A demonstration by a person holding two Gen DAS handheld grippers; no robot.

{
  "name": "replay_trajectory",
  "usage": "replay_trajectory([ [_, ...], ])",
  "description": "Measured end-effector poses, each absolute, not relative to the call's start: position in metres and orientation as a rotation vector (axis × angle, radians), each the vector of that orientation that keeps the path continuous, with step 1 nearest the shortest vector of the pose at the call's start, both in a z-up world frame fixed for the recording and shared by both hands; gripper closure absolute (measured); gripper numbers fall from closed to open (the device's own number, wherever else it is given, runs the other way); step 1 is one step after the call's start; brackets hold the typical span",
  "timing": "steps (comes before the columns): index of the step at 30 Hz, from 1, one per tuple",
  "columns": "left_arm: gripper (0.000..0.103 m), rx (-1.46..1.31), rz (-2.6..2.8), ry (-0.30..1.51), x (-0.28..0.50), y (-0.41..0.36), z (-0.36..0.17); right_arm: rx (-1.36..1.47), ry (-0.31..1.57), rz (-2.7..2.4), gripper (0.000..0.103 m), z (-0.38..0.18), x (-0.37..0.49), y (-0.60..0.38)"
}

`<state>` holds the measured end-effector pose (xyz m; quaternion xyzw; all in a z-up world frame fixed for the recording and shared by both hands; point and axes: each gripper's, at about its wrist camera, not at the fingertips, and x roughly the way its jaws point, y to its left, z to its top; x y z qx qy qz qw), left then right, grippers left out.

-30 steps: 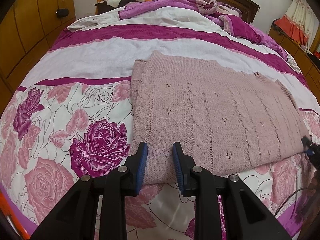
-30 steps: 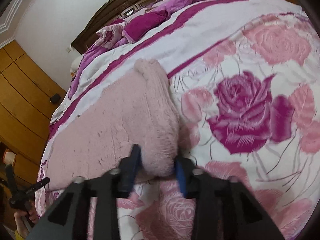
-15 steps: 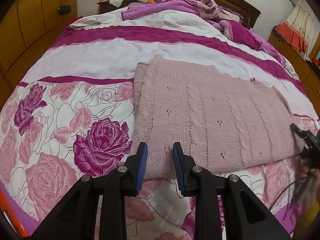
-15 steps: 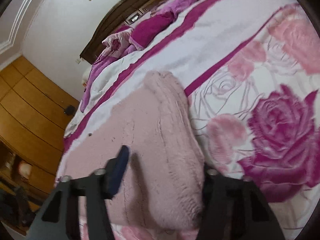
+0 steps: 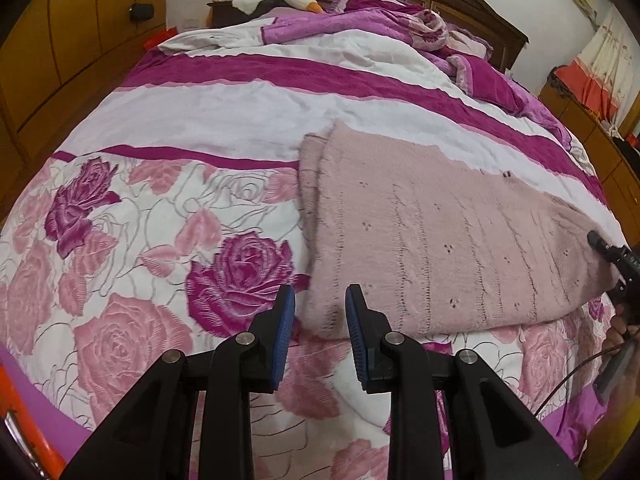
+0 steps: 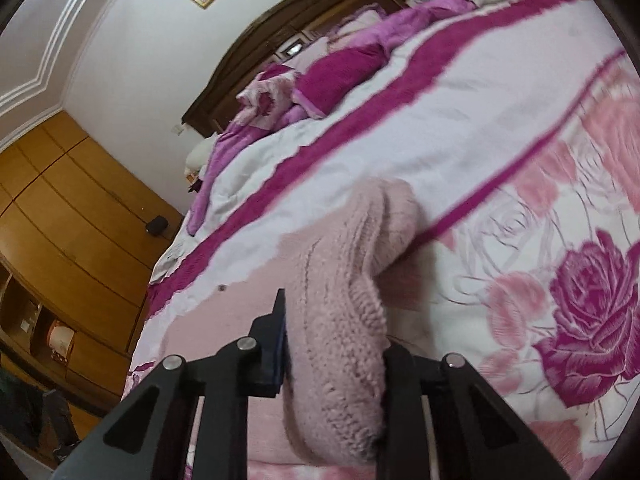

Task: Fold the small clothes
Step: 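Lift the held end with the right tool and fold it over the bundle, then lay the folded end down and open the right tool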

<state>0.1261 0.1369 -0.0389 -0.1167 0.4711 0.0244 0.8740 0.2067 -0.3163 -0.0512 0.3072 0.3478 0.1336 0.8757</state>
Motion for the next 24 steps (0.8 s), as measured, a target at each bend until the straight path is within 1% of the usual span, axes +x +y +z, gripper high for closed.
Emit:
replay_trajectory([
  [8,0.099,-0.292,0.069,0.977,0.116,0.163,-0.039,0.422,0.697,0.356,0.082,0.013,0.209,-0.244],
  [15,0.099,-0.342,0.079,0.946,0.107,0.187,-0.035,0.146,0.697,0.429,0.082,0.050,0.210,-0.144],
  [20,0.099,-0.367,0.080,0.930,0.097,0.199,-0.035,-0.014,0.714,0.502,0.082,0.051,0.207,-0.061],
  [24,0.099,-0.393,0.090,0.919,0.091,0.212,-0.036,-0.126,0.789,0.575,0.082,0.022,0.206,0.003],
])
